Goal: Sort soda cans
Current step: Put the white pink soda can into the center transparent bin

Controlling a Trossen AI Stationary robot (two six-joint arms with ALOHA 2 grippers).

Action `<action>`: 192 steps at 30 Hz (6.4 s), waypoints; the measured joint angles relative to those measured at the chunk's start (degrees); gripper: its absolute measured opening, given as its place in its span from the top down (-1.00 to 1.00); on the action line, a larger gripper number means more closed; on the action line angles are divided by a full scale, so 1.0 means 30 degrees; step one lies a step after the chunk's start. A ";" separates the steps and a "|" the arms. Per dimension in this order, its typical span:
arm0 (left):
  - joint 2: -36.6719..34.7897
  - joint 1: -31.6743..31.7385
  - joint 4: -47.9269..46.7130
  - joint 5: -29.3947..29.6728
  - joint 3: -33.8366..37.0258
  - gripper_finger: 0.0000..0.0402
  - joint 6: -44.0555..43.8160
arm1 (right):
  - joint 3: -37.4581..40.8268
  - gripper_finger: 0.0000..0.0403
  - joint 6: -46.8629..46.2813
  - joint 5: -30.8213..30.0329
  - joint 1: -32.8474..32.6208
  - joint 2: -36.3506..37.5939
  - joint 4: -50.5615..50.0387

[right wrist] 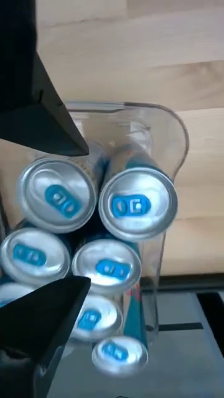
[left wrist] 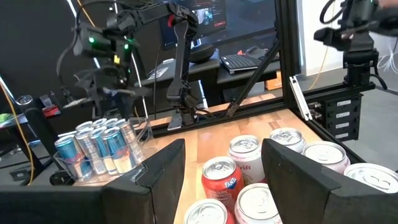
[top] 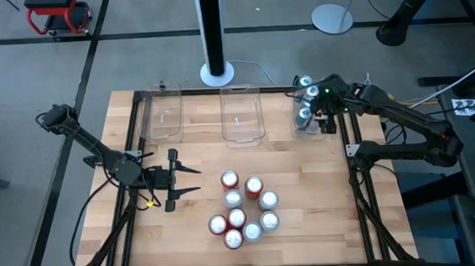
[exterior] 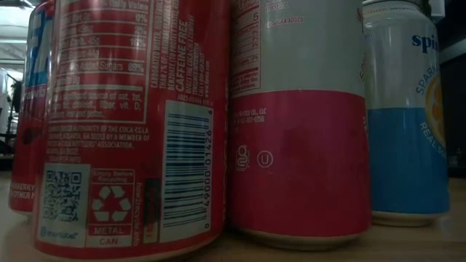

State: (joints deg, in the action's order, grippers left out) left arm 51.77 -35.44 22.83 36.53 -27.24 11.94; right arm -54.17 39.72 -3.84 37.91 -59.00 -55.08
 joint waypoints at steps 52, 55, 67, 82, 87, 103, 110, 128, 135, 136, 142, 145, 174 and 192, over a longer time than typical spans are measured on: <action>0.0007 0.0006 -0.0525 0.0000 -0.0007 0.00 -0.0495 | -0.2673 -0.63 0.0379 -0.4565 -2.2408 -0.6242 1.2167; 0.0007 0.0003 -0.0491 -0.0003 -0.0007 0.00 -0.0498 | -0.2674 -0.63 0.0438 -0.4498 -2.2743 -0.6669 1.2581; 0.0007 0.0002 -0.0406 0.0000 -0.0007 0.00 -0.0379 | -0.8201 -0.63 0.1577 -0.3367 -2.3015 -0.9493 0.6686; 0.0007 0.0001 -0.0468 -0.0001 -0.0007 0.00 -0.0429 | -1.1781 -0.63 0.1923 -0.2551 -2.1429 -1.2261 0.1952; 0.0007 0.0007 -0.0660 -0.0007 -0.0007 0.00 -0.0484 | -1.1751 -0.63 0.2362 -0.2026 -2.0693 -1.2580 0.0010; 0.0007 0.0036 -0.0845 -0.0007 -0.0007 0.00 -0.0495 | -1.1737 -0.63 0.2909 0.0157 -2.0502 -1.4825 -0.1159; 0.0007 0.0036 -0.0838 -0.0007 -0.0007 0.00 -0.0495 | -1.1730 -0.63 0.2938 0.0230 -2.0502 -1.5181 -0.1057; 0.0015 0.0109 -0.0911 -0.0007 -0.0007 0.00 -0.0549 | -1.1802 -0.63 0.3905 0.0649 -2.0509 -1.6384 -0.0569; 0.0015 0.0109 -0.0911 -0.0007 -0.0007 0.00 -0.0554 | -1.1788 -0.63 0.3898 0.0642 -2.0509 -1.6458 -0.0506; 0.0015 0.0109 -0.0911 -0.0007 -0.0007 0.00 -0.0554 | -1.1788 -0.63 0.3898 0.0591 -2.0509 -1.6454 -0.0511; 0.0015 0.0109 -0.0908 -0.0007 -0.0007 0.00 -0.0542 | -1.1839 -0.63 0.3828 0.0148 -2.0516 -1.6400 -0.0578; 0.0015 0.0109 -0.0911 -0.0007 -0.0007 0.00 -0.0539 | -1.1839 -0.63 0.3847 0.0292 -2.0516 -1.6400 -0.0462; 0.0015 0.0112 -0.0918 -0.0007 -0.0007 0.00 -0.0575 | -1.1363 -0.81 0.4852 0.1168 -2.0509 -1.6445 0.0213; 0.0015 0.0113 -0.0925 -0.0011 -0.0007 0.00 -0.0670 | -1.0899 -0.79 0.3512 0.1142 -2.0509 -1.6534 0.1307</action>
State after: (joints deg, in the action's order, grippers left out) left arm 51.81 -35.10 20.05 36.50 -27.27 9.93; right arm -86.87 50.26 -0.41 -23.62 -108.61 -51.16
